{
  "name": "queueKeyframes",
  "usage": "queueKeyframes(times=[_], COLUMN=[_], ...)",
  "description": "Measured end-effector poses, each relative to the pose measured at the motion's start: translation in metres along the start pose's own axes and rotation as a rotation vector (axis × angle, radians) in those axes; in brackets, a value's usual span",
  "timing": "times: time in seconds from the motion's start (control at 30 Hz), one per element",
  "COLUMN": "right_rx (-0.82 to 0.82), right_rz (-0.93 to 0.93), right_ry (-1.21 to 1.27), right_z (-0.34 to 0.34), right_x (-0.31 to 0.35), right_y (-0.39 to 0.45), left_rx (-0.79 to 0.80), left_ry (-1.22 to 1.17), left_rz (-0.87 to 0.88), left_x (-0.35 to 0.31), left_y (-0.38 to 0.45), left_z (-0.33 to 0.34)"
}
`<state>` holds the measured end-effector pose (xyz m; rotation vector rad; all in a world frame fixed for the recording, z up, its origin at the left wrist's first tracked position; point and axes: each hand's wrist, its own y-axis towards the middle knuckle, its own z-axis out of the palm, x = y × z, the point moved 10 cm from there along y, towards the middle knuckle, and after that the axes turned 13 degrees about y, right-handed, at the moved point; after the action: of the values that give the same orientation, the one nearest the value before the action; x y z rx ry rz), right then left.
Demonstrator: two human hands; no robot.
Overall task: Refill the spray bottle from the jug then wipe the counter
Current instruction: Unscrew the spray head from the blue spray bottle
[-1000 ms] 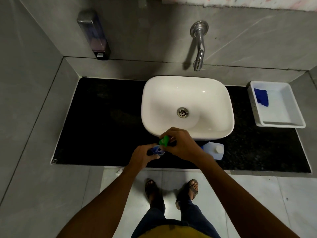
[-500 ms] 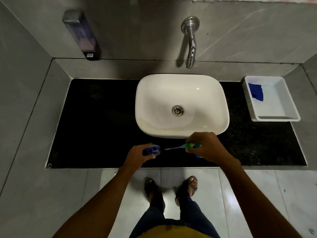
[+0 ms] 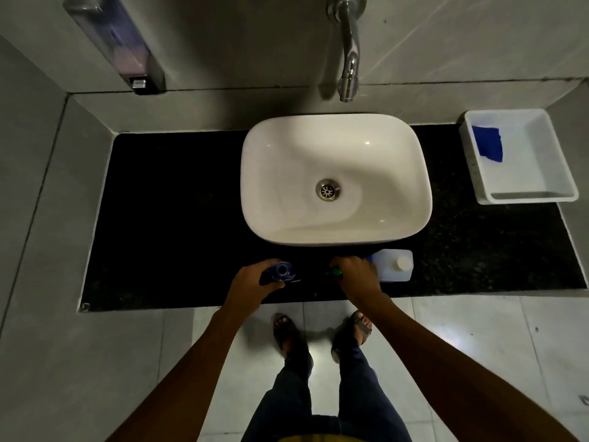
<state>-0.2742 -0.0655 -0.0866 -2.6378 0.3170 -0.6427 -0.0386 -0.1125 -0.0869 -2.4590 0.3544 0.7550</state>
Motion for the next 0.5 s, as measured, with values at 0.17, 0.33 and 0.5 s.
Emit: queueKeyframes(times=[0.17,0.33,0.5], right_rx=[-0.017,-0.055,-0.177], right_rz=[0.010,-0.036,-0.091], right_ry=[0.026,0.143,0.333], right_z=[-0.002,-0.019,-0.050], right_x=[0.004,0.018,0.031], right_y=[0.001,-0.009,-0.043], left_rx=[-0.005,-0.089,-0.207], left_ry=[-0.001,-0.059,-0.084], left_rz=[-0.004,-0.124,-0.447], left_x=[0.003,0.018,0.048], left_y=[-0.007,-0.026,-0.070], left_z=[0.007,0.015,0.032])
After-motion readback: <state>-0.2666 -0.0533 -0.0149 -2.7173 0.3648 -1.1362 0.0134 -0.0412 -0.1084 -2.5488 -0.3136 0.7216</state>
